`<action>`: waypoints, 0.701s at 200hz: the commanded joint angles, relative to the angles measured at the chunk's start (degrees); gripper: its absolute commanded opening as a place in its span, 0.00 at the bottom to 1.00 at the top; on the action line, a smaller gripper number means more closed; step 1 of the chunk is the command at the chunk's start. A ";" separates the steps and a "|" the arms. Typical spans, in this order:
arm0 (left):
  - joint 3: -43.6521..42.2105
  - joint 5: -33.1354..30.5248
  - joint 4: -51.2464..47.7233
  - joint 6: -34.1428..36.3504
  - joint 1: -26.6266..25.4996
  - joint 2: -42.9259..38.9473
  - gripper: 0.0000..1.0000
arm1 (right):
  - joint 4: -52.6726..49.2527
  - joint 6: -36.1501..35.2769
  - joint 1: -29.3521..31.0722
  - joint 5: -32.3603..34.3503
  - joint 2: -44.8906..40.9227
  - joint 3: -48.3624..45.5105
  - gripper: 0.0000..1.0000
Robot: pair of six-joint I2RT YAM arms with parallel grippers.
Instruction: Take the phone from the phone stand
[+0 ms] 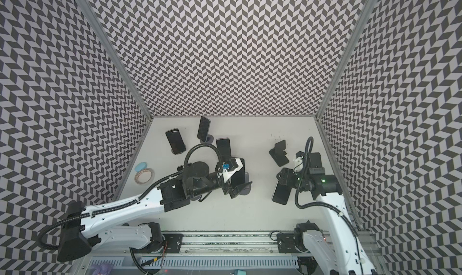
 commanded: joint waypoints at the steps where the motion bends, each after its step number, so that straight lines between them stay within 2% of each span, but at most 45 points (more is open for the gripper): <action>1: 1.03 -3.24 0.45 -3.78 -0.39 0.59 1.00 | 1.88 1.08 1.31 2.96 0.88 0.09 0.00; 53: 2.32 -3.77 0.99 -3.53 -0.39 2.75 0.99 | 4.90 4.69 1.87 6.43 1.91 -1.63 0.00; 140: 3.51 -4.13 2.67 -4.13 -0.50 3.91 1.00 | 9.04 10.81 1.74 13.69 9.64 -4.19 0.00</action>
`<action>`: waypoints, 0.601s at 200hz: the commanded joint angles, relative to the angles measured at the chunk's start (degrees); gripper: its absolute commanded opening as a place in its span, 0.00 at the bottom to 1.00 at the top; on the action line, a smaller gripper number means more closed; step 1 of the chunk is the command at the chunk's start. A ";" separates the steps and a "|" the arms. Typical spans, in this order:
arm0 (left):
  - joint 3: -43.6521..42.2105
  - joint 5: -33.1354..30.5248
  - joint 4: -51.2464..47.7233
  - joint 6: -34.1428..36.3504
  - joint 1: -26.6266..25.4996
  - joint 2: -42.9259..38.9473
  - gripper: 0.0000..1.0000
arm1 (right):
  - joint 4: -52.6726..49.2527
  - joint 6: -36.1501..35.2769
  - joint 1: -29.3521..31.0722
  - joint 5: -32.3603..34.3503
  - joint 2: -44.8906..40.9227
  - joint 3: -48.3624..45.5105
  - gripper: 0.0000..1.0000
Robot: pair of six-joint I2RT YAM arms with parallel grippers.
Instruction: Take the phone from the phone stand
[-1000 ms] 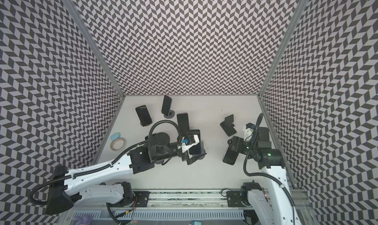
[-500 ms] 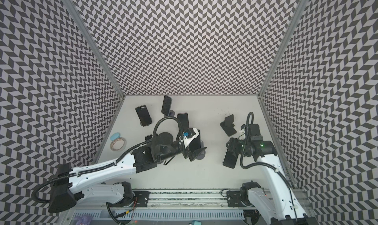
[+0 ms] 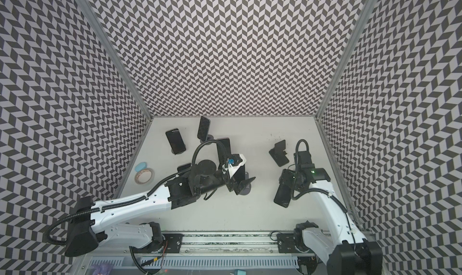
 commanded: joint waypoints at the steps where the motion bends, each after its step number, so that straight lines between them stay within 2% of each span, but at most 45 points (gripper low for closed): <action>1: 1.25 -0.56 2.02 -0.66 -0.45 -0.21 1.00 | 4.52 2.83 0.10 3.23 0.73 0.33 0.00; 75: 1.31 0.52 3.87 2.21 -0.44 2.06 1.00 | 2.24 6.16 0.17 6.37 10.30 4.44 0.00; 120: 2.50 1.26 0.56 -2.10 -0.53 1.25 1.00 | 3.94 7.28 0.17 6.37 11.12 2.27 0.00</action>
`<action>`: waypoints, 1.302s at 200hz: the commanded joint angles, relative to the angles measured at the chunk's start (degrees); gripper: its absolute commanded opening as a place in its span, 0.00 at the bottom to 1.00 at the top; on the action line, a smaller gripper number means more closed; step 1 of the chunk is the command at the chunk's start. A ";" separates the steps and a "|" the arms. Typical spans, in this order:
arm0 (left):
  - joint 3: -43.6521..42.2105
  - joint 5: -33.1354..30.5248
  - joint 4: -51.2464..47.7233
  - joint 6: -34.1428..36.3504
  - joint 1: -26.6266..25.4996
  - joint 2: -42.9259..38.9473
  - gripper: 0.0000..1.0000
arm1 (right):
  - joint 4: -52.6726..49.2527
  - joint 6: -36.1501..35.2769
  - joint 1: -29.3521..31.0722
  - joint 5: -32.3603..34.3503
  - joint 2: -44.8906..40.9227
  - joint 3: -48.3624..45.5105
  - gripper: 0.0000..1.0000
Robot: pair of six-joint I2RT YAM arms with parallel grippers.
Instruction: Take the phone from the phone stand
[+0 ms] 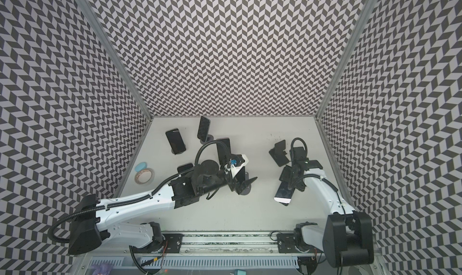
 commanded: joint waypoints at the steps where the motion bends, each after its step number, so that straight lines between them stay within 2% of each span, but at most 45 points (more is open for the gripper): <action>1: 2.36 1.07 -1.30 -2.64 -0.53 -0.77 1.00 | 2.24 1.87 0.19 0.85 0.64 -0.10 0.00; 28: 0.62 0.80 -1.05 -2.89 -0.53 -2.09 1.00 | 5.07 2.99 0.19 1.78 2.68 -1.46 0.00; 91: 2.06 1.01 -2.52 3.07 -0.36 -0.98 1.00 | 9.25 2.77 0.12 2.63 7.95 -1.10 0.00; 173: 2.15 1.26 -4.78 2.31 -0.35 -3.56 1.00 | 10.78 2.89 -1.63 5.52 11.41 -0.84 0.00; 260: 0.76 -0.06 -5.61 1.34 -0.35 -6.51 1.00 | 13.13 1.49 -7.44 8.02 14.28 -0.20 0.00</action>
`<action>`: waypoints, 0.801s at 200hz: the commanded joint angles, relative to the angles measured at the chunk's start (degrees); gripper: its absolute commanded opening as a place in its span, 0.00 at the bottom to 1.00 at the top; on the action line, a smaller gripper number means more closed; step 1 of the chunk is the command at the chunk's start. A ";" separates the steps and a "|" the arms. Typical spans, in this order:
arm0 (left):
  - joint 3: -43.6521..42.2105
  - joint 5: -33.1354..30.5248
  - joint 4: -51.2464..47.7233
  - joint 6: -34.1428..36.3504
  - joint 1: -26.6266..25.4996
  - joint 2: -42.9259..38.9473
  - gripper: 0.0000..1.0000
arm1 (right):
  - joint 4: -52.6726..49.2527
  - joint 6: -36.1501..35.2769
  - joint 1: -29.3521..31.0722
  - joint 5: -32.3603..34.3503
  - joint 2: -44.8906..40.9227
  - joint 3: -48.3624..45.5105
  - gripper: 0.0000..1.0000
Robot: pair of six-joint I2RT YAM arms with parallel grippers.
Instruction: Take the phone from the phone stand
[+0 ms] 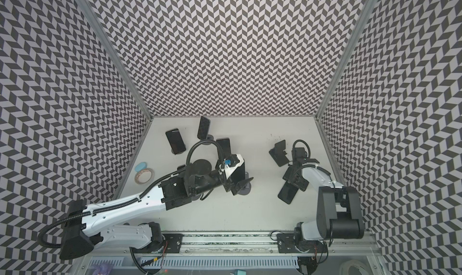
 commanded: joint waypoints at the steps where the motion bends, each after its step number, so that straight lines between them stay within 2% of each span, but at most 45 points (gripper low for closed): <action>1: -0.13 -0.43 -0.72 -0.51 -0.13 -1.27 1.00 | 3.52 -0.41 -1.26 3.15 1.91 1.58 0.00; 56: -0.51 -0.72 -0.03 0.64 -0.04 -1.62 1.00 | 4.91 -1.80 -3.10 4.98 6.60 3.75 0.00; 129: -0.24 -1.00 0.36 1.17 0.90 -1.92 1.00 | 8.43 -5.25 -6.03 3.16 12.29 7.08 0.00; 160: -0.58 -1.58 0.14 1.04 1.32 -2.56 1.00 | 9.86 -5.38 -6.67 5.16 14.06 7.77 0.00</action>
